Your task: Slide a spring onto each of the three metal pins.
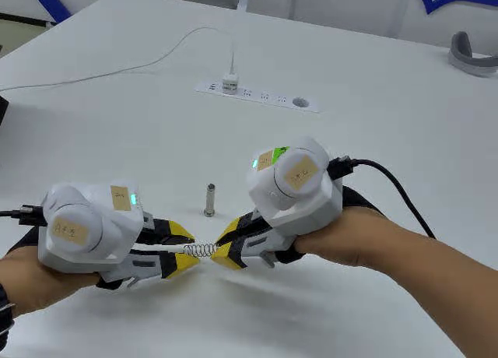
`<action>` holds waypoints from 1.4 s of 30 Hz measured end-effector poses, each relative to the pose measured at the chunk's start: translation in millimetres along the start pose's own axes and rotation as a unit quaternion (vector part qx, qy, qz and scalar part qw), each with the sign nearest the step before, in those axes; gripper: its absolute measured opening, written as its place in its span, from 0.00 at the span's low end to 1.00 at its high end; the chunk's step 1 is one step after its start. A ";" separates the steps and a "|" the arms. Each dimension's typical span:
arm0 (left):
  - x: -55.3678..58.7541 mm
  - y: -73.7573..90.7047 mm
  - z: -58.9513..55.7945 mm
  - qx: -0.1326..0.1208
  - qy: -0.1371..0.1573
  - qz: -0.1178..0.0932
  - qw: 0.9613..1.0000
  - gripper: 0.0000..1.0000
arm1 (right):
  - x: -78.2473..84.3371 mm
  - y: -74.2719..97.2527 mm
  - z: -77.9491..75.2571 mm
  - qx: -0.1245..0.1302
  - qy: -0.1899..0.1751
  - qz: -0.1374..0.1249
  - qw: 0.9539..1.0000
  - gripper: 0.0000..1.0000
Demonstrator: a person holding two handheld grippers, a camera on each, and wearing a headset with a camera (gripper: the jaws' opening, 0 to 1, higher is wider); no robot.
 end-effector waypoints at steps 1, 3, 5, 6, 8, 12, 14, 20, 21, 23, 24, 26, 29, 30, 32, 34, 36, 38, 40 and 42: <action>0.0 0.0 0.1 -0.001 -0.001 -0.001 1.000 0.13 | -0.7 0.4 0.2 -0.001 -0.001 0.000 1.000 0.11; -0.4 -0.1 -0.5 0.000 0.000 -0.002 1.000 0.13 | -1.6 1.2 0.3 0.000 0.000 0.000 1.000 0.11; -0.6 -0.2 -1.3 0.001 -0.001 -0.003 1.000 0.13 | -2.6 2.0 1.2 0.000 0.001 -0.001 1.000 0.11; -0.4 -0.4 -1.6 0.001 -0.001 -0.003 1.000 0.12 | -4.0 3.1 1.7 0.000 0.003 -0.002 1.000 0.11; -1.0 -0.7 -2.8 0.001 0.000 -0.005 1.000 0.12 | -6.3 4.9 2.9 0.000 0.005 -0.004 1.000 0.11; -2.3 -1.1 -4.2 0.001 0.004 -0.008 1.000 0.12 | -10.5 7.7 3.5 0.003 0.010 -0.008 1.000 0.11; -3.3 -1.2 -4.5 0.001 0.005 -0.011 1.000 0.12 | -12.4 8.8 2.8 0.005 0.012 -0.010 1.000 0.11; -5.0 0.1 -2.3 -0.002 0.022 -0.019 1.000 0.11 | -17.9 10.5 2.3 0.009 0.019 -0.016 1.000 0.11; -5.1 0.2 -1.9 -0.002 0.027 -0.021 0.999 0.11 | -19.1 11.0 2.3 0.010 0.021 -0.017 1.000 0.11; -5.4 0.6 -1.3 -0.002 0.043 -0.026 0.999 0.11 | -21.8 11.8 2.2 0.012 0.023 -0.022 0.999 0.11; -6.1 1.1 -1.6 -0.002 0.047 -0.028 0.998 0.11 | -22.9 12.0 2.2 0.012 0.024 -0.024 0.999 0.11; -6.9 1.3 -1.7 -0.003 0.053 -0.033 0.998 0.11 | -25.2 12.8 2.4 0.013 0.027 -0.029 0.999 0.11; -7.9 1.5 -1.5 -0.004 0.065 -0.037 0.997 0.10 | -27.8 13.9 2.0 0.015 0.029 -0.036 0.999 0.11; -8.3 1.5 -1.4 -0.004 0.069 -0.039 0.997 0.10 | -28.8 14.2 1.8 0.016 0.029 -0.039 0.999 0.11; -9.8 1.9 -0.8 -0.005 0.084 -0.045 0.995 0.10 | -31.5 15.2 1.3 0.017 0.028 -0.047 0.998 0.11; -11.4 2.7 -0.5 -0.005 0.097 -0.051 0.994 0.10 | -33.8 16.2 1.0 0.020 0.030 -0.054 0.998 0.12; -12.2 3.4 -0.1 -0.005 0.106 -0.055 0.993 0.10 | -35.9 17.0 0.7 0.022 0.030 -0.060 0.998 0.12; -13.9 4.7 0.8 -0.005 0.116 -0.060 0.991 0.10 | -38.4 17.9 0.3 0.024 0.032 -0.067 0.997 0.12; -14.9 5.6 1.9 -0.005 0.129 -0.063 0.990 0.10 | -40.2 18.4 -0.2 0.026 0.033 -0.072 0.996 0.12; -15.1 6.5 3.6 -0.006 0.139 -0.066 0.988 0.10 | -41.6 18.7 -0.5 0.028 0.034 -0.077 0.996 0.12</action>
Point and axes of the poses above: the centre of the closed fingertips' face, and the gripper's own axes: y roughly backward along the fingers, z roughly to its left, x roughly out of its underside, the point moved 6 cm from there along y, roughly backward along the fingers, and after that the axes turned 8 degrees about -x, right-handed, at the moved point
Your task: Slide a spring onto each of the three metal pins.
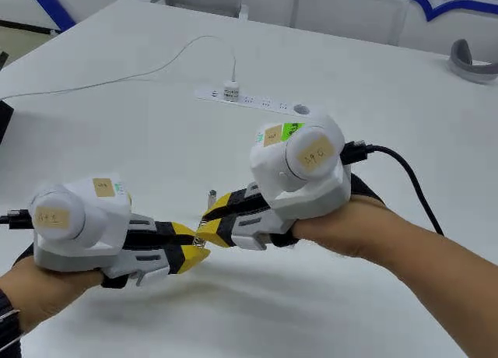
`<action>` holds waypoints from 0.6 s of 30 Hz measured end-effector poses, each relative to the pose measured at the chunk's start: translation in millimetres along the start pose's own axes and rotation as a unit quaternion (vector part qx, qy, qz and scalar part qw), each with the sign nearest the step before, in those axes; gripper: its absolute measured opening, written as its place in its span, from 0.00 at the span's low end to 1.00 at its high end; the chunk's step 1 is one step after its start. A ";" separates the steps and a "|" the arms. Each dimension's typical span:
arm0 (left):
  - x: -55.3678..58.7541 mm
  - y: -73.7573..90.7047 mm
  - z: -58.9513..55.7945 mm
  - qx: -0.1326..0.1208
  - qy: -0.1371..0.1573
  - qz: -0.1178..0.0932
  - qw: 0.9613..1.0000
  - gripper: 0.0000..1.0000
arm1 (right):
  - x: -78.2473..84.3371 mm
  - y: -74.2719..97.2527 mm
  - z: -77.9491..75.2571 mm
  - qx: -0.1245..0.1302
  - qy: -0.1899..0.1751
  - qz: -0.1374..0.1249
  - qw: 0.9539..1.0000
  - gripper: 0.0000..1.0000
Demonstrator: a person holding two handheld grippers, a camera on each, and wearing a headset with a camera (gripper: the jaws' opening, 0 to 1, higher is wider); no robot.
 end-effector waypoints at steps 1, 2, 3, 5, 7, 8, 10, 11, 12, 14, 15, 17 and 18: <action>-0.3 0.3 0.5 0.000 0.008 -0.002 1.000 0.10 | -0.7 0.0 -0.1 0.001 0.000 -0.003 1.000 0.12; -0.3 0.4 0.5 -0.001 0.011 -0.002 1.000 0.10 | -1.1 -0.1 -0.2 0.001 -0.001 -0.004 1.000 0.12; -0.3 0.5 0.3 0.000 0.013 -0.003 1.000 0.10 | -1.6 0.0 -0.5 0.003 -0.001 -0.006 1.000 0.12; -1.2 0.8 0.3 0.001 0.030 -0.009 0.999 0.10 | -3.0 0.2 -1.6 0.005 -0.002 -0.011 1.000 0.12; -2.2 1.1 1.3 -0.002 0.040 -0.015 0.999 0.10 | -4.5 0.5 -3.0 0.009 -0.004 -0.017 1.000 0.13; -2.7 1.3 1.7 -0.001 0.045 -0.017 0.999 0.10 | -4.9 0.5 -3.4 0.011 -0.004 -0.019 1.000 0.13; -3.7 1.3 2.3 -0.003 0.048 -0.020 0.999 0.10 | -5.8 0.6 -3.7 0.012 -0.007 -0.025 1.000 0.14; -4.3 1.4 2.5 -0.003 0.051 -0.021 0.998 0.10 | -6.1 0.8 -4.0 0.013 -0.008 -0.028 0.999 0.14; -4.5 1.4 2.6 -0.002 0.053 -0.022 0.998 0.10 | -6.4 0.9 -4.5 0.015 -0.010 -0.030 0.999 0.14; -6.0 1.7 3.7 -0.004 0.059 -0.027 0.998 0.10 | -6.8 1.1 -5.7 0.020 -0.012 -0.035 0.999 0.15; -7.3 2.1 4.6 -0.004 0.068 -0.032 0.997 0.10 | -6.5 1.3 -6.2 0.021 -0.013 -0.036 0.999 0.15; -9.0 3.1 7.3 -0.008 0.079 -0.040 0.996 0.10 | -5.8 1.9 -8.0 0.026 -0.020 -0.043 0.999 0.15; -9.3 3.4 7.8 -0.009 0.079 -0.041 0.996 0.10 | -5.8 2.2 -8.6 0.025 -0.026 -0.047 0.998 0.15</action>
Point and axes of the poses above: the centre of the closed fingertips' face, and the gripper's own axes: y roughly backward along the fingers, z roughly to its left, x roughly out of its underside, the point moved 6 cm from there along y, roughly backward along the fingers, and after that the axes turned 8 degrees about -x, right-handed, at the moved point
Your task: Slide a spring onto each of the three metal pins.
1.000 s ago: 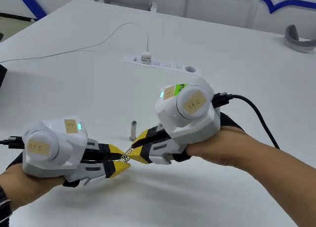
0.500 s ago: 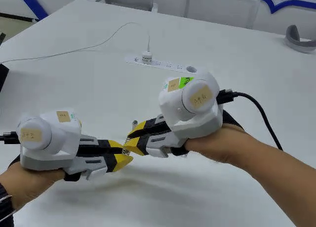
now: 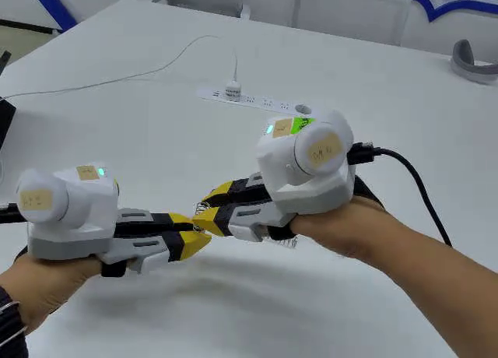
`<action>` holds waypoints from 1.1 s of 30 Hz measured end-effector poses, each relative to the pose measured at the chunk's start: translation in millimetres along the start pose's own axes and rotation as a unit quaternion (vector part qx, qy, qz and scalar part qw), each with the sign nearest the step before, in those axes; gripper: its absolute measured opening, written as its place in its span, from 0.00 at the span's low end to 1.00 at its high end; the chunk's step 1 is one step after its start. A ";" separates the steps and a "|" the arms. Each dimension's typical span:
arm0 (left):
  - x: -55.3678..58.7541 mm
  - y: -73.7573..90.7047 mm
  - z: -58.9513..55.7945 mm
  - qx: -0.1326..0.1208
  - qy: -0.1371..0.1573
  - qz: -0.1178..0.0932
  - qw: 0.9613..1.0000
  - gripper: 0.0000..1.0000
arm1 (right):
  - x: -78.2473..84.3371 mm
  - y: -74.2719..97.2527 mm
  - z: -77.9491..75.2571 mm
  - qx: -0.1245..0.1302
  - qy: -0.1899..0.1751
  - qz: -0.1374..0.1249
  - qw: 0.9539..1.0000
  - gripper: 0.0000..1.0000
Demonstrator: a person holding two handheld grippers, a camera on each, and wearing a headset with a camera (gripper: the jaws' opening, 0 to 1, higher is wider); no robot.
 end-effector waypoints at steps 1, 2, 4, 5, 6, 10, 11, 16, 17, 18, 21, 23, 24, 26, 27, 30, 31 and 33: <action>-1.0 0.2 0.5 -0.001 0.002 -0.002 1.000 0.10 | -0.2 0.2 -0.7 -0.001 -0.006 -0.004 1.000 0.15; -1.2 0.2 0.8 -0.002 0.002 -0.003 1.000 0.10 | -0.5 0.2 -1.0 -0.001 -0.008 -0.006 1.000 0.15; -1.9 0.2 1.2 -0.003 0.001 -0.003 1.000 0.10 | -1.9 -0.1 -1.8 0.000 -0.011 -0.012 1.000 0.14; -2.3 0.2 1.2 -0.003 0.000 -0.003 1.000 0.10 | -3.3 0.0 -2.0 -0.002 -0.015 -0.017 1.000 0.14; -2.7 0.3 1.2 -0.003 -0.002 -0.002 1.000 0.10 | -4.5 0.1 -2.7 0.000 -0.016 -0.021 1.000 0.14; -5.7 0.8 0.6 -0.003 -0.003 -0.006 1.000 0.10 | -7.8 0.2 -4.0 0.001 -0.024 -0.034 0.999 0.13; -6.0 0.7 0.5 -0.003 -0.003 -0.006 1.000 0.10 | -7.9 0.3 -4.0 0.001 -0.025 -0.036 0.999 0.13; -7.6 0.4 0.7 -0.005 -0.003 -0.008 1.000 0.10 | -8.2 0.8 -4.9 0.001 -0.033 -0.046 0.998 0.13; -8.0 0.5 0.6 -0.005 -0.003 -0.009 1.000 0.10 | -8.3 1.0 -5.1 0.001 -0.035 -0.048 0.998 0.13; -8.3 0.5 0.5 -0.005 -0.003 -0.009 1.000 0.10 | -8.6 1.2 -5.0 0.000 -0.038 -0.050 0.998 0.13; -8.9 0.8 1.0 -0.009 -0.010 -0.010 1.000 0.10 | -10.2 1.5 -3.2 -0.001 -0.035 -0.057 0.998 0.12; -10.4 0.6 1.2 -0.014 -0.019 -0.016 1.000 0.10 | -10.7 1.7 -2.8 0.001 -0.030 -0.058 0.998 0.11; -10.8 1.0 1.5 -0.017 -0.024 -0.018 0.999 0.11 | -11.0 1.8 -3.1 0.002 -0.029 -0.059 0.998 0.11; -11.5 1.3 2.1 -0.023 -0.031 -0.019 0.999 0.11 | -11.6 1.9 -4.1 0.004 -0.028 -0.060 0.998 0.11; -12.0 1.4 2.2 -0.025 -0.035 -0.021 0.999 0.11 | -11.7 2.0 -4.4 0.005 -0.028 -0.061 0.998 0.11; -13.4 1.9 2.9 -0.031 -0.046 -0.019 0.998 0.14 | -12.6 1.8 -4.7 0.005 -0.027 -0.063 0.998 0.11; -13.4 2.0 3.1 -0.032 -0.047 -0.019 0.998 0.14 | -12.7 1.8 -4.9 0.005 -0.027 -0.063 0.998 0.11; -13.7 2.7 4.3 -0.035 -0.047 -0.020 0.998 0.15 | -13.3 2.1 -5.4 0.007 -0.026 -0.064 0.998 0.11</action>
Point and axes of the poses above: the centre of the closed fingertips' face, and the gripper's own axes: y roughly backward along the fingers, z roughly to its left, x roughly out of its underside, the point moved 6 cm from there along y, roughly backward along the fingers, and after that the axes turned 8 degrees about -x, right-handed, at the moved point
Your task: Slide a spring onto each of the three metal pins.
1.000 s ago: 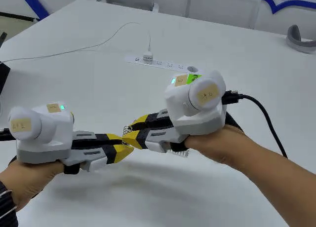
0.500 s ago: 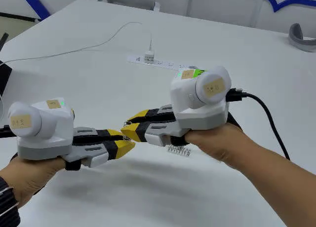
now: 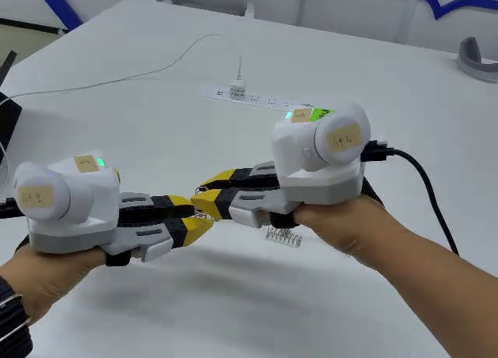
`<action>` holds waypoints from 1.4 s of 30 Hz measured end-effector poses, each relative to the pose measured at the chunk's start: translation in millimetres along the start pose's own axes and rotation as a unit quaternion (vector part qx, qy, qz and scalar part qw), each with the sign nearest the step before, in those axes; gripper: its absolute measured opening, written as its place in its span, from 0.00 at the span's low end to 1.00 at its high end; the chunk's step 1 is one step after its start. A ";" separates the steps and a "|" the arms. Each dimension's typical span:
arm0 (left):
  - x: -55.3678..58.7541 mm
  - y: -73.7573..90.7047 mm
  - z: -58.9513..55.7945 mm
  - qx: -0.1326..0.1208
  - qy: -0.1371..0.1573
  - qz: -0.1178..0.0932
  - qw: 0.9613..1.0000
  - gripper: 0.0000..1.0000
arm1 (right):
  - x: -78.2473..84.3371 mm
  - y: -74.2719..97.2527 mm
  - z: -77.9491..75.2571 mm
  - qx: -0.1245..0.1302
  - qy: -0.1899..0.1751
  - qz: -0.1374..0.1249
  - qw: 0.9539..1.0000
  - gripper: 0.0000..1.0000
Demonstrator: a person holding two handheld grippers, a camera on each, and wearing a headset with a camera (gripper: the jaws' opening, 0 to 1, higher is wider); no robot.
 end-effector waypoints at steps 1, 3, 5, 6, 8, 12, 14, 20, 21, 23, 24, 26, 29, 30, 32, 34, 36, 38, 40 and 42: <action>0.2 0.3 0.6 -0.001 0.000 0.000 1.000 0.16 | -0.5 0.3 -0.2 0.001 0.001 -0.001 1.000 0.11; 1.2 1.2 2.1 -0.005 0.001 0.002 1.000 0.19 | -1.9 1.6 -1.2 0.003 0.002 -0.004 1.000 0.11; 1.7 2.5 3.4 -0.009 0.001 0.002 1.000 0.23 | -3.0 3.2 -2.4 0.006 0.002 -0.006 1.000 0.11; 1.6 3.1 3.8 -0.011 0.001 0.002 1.000 0.25 | -3.4 3.9 -2.9 0.007 0.003 -0.007 1.000 0.11; 1.5 4.4 5.5 -0.017 0.002 0.002 1.000 0.30 | -4.2 5.4 -4.1 0.010 0.003 -0.009 1.000 0.11; 2.3 7.2 8.5 -0.026 0.002 0.003 1.000 0.37 | -6.7 8.2 -6.8 0.017 0.004 -0.014 1.000 0.11; 2.9 8.5 9.6 -0.029 0.002 0.004 1.000 0.41 | -7.9 9.6 -8.2 0.020 0.004 -0.017 1.000 0.11; 4.5 13.3 12.1 -0.035 0.004 0.003 0.999 0.49 | -12.3 14.1 -14.7 0.032 0.006 -0.025 0.999 0.11; 4.6 14.0 12.0 -0.034 0.004 0.003 0.999 0.50 | -13.0 14.5 -15.8 0.034 0.007 -0.026 0.999 0.11; 5.0 15.7 12.4 -0.036 0.005 0.003 0.999 0.53 | -15.3 15.7 -18.7 0.040 0.008 -0.030 0.999 0.11; 5.2 16.3 12.5 -0.036 0.007 0.002 0.999 0.54 | -16.2 16.2 -19.5 0.041 0.008 -0.031 0.999 0.11; 6.0 17.7 12.8 -0.038 0.005 0.002 0.999 0.55 | -17.3 17.1 -22.1 0.048 0.010 -0.033 0.998 0.11; 6.2 19.2 13.0 -0.037 0.007 0.000 0.999 0.57 | -19.2 17.9 -26.0 0.057 0.011 -0.036 0.998 0.11; 6.0 19.5 13.2 -0.038 0.006 -0.001 0.999 0.57 | -19.8 18.2 -27.1 0.062 0.012 -0.037 0.997 0.11; 5.5 19.8 12.9 -0.037 0.009 -0.003 0.999 0.59 | -20.1 18.1 -29.3 0.068 0.012 -0.038 0.997 0.11; 5.5 20.0 12.7 -0.037 0.009 -0.003 0.999 0.60 | -19.6 17.7 -31.0 0.072 0.011 -0.038 0.997 0.11; 5.2 20.0 12.1 -0.037 0.011 -0.005 0.999 0.61 | -17.1 16.2 -36.1 0.078 0.009 -0.036 0.996 0.11; 5.5 20.2 11.5 -0.037 0.011 -0.005 0.999 0.62 | -14.4 14.8 -40.3 0.080 0.003 -0.035 0.996 0.11; 5.6 20.3 11.0 -0.036 0.013 -0.005 0.999 0.63 | -12.2 13.3 -42.8 0.084 0.001 -0.032 0.996 0.11; 6.0 20.6 10.6 -0.036 0.013 -0.004 0.999 0.64 | -10.0 11.0 -45.0 0.087 0.000 -0.030 0.996 0.11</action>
Point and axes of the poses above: the centre of the closed fingertips' face, and the gripper's own axes: y roughly backward along the fingers, z roughly to its left, x roughly out of its underside, the point moved 6 cm from there along y, roughly backward along the fingers, and after that the axes turned 8 degrees about -x, right-handed, at the moved point
